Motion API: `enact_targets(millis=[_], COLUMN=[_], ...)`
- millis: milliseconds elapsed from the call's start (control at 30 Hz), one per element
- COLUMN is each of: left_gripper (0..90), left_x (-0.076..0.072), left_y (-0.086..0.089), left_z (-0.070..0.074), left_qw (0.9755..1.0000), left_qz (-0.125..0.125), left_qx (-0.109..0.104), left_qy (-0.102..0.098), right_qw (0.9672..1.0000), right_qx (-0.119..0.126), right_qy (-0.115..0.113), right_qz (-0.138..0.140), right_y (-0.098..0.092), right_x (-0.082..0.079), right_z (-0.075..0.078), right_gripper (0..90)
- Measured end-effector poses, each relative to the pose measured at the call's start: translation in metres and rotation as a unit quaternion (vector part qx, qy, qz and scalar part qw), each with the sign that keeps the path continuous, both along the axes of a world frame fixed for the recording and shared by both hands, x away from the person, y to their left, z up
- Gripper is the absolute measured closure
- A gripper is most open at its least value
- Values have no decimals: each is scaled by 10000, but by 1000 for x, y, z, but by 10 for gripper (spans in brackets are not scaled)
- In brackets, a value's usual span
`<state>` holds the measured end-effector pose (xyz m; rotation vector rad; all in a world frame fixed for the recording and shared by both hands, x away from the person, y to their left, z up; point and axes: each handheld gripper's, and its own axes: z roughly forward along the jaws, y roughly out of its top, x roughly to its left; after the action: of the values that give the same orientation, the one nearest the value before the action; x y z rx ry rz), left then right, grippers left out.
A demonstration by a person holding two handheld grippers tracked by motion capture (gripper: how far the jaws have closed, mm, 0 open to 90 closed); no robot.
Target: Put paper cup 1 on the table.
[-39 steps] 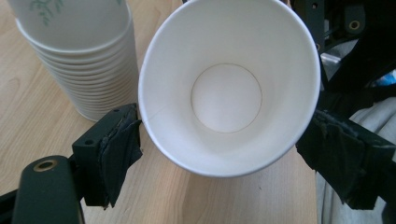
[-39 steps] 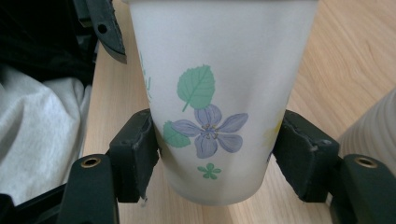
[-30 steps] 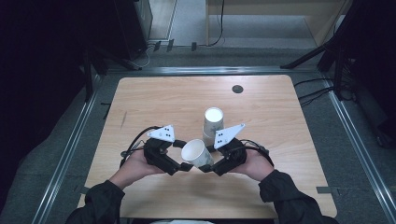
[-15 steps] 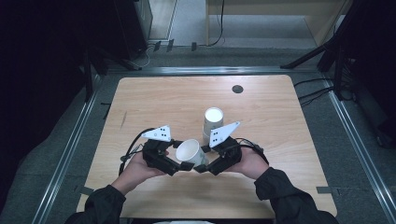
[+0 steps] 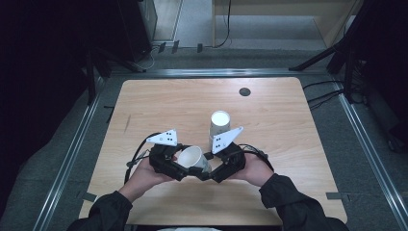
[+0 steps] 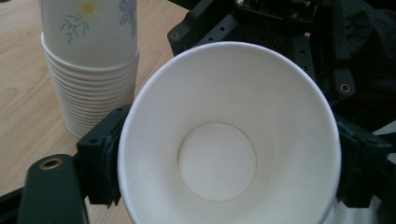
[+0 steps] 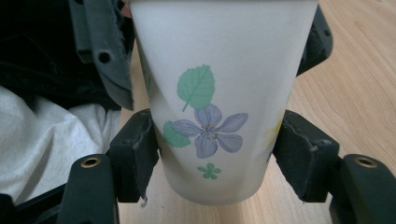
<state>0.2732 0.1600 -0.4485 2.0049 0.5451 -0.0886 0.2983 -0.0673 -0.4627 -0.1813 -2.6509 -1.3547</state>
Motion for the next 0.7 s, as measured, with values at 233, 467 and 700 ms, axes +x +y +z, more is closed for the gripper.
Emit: enact_targets(millis=[233, 467, 700], left_gripper=[234, 236, 235], left_x=[0, -1, 4], left_y=[1, 3, 14], left_z=[1, 4, 7], left_qw=[10000, 9999, 9999], left_qz=[-8, -19, 49], left_qx=[9, 66, 105], left_qy=[-6, -98, -117], right_qw=[10000, 9996, 9990], right_qx=[-12, -177, -352], right_qy=[81, -191, -242], right_qz=[41, 77, -97], right_y=[1, 4, 0], right_x=[0, -4, -5], right_z=[0, -4, -8], right_gripper=[346, 217, 211])
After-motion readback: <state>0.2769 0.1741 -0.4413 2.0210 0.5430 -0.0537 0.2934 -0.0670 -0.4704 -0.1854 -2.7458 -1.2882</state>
